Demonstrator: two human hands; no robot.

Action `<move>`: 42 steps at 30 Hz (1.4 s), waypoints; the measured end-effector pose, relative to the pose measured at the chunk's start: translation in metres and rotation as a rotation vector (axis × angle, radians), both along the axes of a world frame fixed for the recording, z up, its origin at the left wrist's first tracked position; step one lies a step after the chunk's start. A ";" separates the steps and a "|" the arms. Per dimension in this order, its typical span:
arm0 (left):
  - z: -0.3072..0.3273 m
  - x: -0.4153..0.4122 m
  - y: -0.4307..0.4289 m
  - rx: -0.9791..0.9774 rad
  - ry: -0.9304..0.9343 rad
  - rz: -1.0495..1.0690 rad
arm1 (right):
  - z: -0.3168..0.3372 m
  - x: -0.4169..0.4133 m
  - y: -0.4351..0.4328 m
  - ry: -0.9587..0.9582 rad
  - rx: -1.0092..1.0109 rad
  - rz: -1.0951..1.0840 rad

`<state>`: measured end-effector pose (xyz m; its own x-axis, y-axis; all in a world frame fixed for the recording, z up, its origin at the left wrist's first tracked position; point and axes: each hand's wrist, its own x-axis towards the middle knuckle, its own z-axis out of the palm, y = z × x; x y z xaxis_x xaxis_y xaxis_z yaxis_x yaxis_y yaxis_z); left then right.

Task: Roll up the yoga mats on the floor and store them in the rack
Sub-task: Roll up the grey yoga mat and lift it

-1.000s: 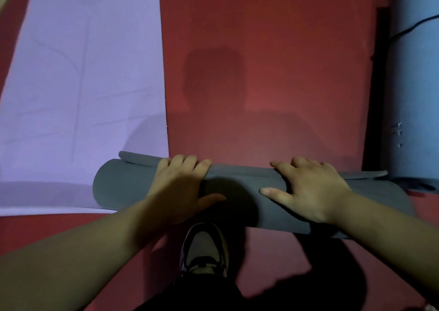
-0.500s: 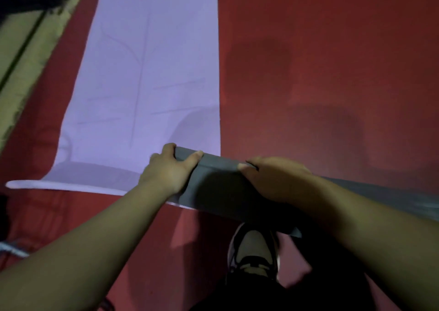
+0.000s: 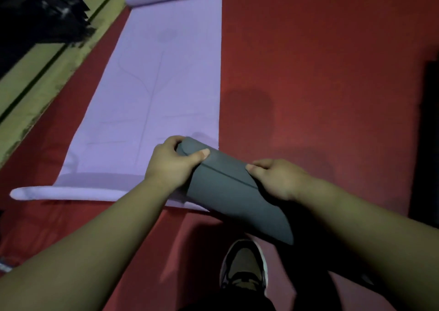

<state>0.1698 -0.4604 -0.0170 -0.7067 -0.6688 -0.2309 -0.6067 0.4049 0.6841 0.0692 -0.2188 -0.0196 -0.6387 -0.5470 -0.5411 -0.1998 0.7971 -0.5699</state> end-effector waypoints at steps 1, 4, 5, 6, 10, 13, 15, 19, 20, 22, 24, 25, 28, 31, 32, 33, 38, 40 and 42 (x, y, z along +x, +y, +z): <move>0.007 -0.005 0.004 -0.023 0.027 -0.021 | 0.006 -0.004 0.012 -0.003 -0.024 -0.027; 0.018 -0.016 0.019 -0.079 0.061 -0.073 | 0.010 -0.011 0.054 -0.026 0.031 -0.124; 0.018 -0.018 0.023 -0.087 0.055 -0.083 | 0.008 -0.010 0.069 -0.037 0.091 -0.157; 0.018 -0.019 0.028 -0.087 0.045 -0.090 | 0.002 -0.007 0.087 -0.045 0.151 -0.189; 0.011 -0.019 0.044 -0.089 0.014 -0.115 | -0.021 0.011 0.158 -0.009 0.287 -0.368; 0.010 -0.018 0.054 -0.099 0.007 -0.142 | -0.027 0.025 0.198 0.066 0.336 -0.452; 0.010 -0.019 0.056 -0.099 0.000 -0.138 | -0.024 0.032 0.216 0.118 0.395 -0.534; 0.012 -0.020 0.059 -0.134 -0.076 -0.130 | -0.021 0.043 0.238 0.078 0.479 -0.632; 0.011 -0.019 0.062 -0.159 -0.111 -0.125 | -0.022 0.045 0.242 0.071 0.479 -0.617; 0.008 -0.015 0.072 -0.224 -0.206 -0.096 | -0.026 0.050 0.245 0.083 0.468 -0.572; 0.002 -0.008 0.082 -0.291 -0.286 -0.070 | -0.030 0.055 0.244 0.096 0.457 -0.559; -0.002 -0.003 0.086 -0.315 -0.320 -0.065 | -0.033 0.057 0.243 0.099 0.453 -0.554; -0.022 0.015 0.092 -0.313 -0.403 -0.048 | -0.039 0.062 0.242 0.121 0.460 -0.521; -0.042 0.033 0.095 -0.275 -0.457 -0.032 | -0.046 0.067 0.242 0.154 0.483 -0.478; -0.046 0.036 0.095 -0.270 -0.460 -0.026 | -0.048 0.068 0.242 0.169 0.483 -0.475; -0.049 0.035 0.095 -0.263 -0.459 -0.021 | -0.050 0.068 0.242 0.190 0.484 -0.471; -0.054 0.020 0.075 -0.144 -0.479 0.049 | -0.051 0.067 0.233 0.239 0.448 -0.355; -0.053 0.014 0.063 -0.050 -0.475 0.046 | -0.052 0.069 0.220 0.255 0.419 -0.303; -0.051 0.010 0.054 0.036 -0.440 0.057 | -0.050 0.072 0.200 0.253 0.391 -0.253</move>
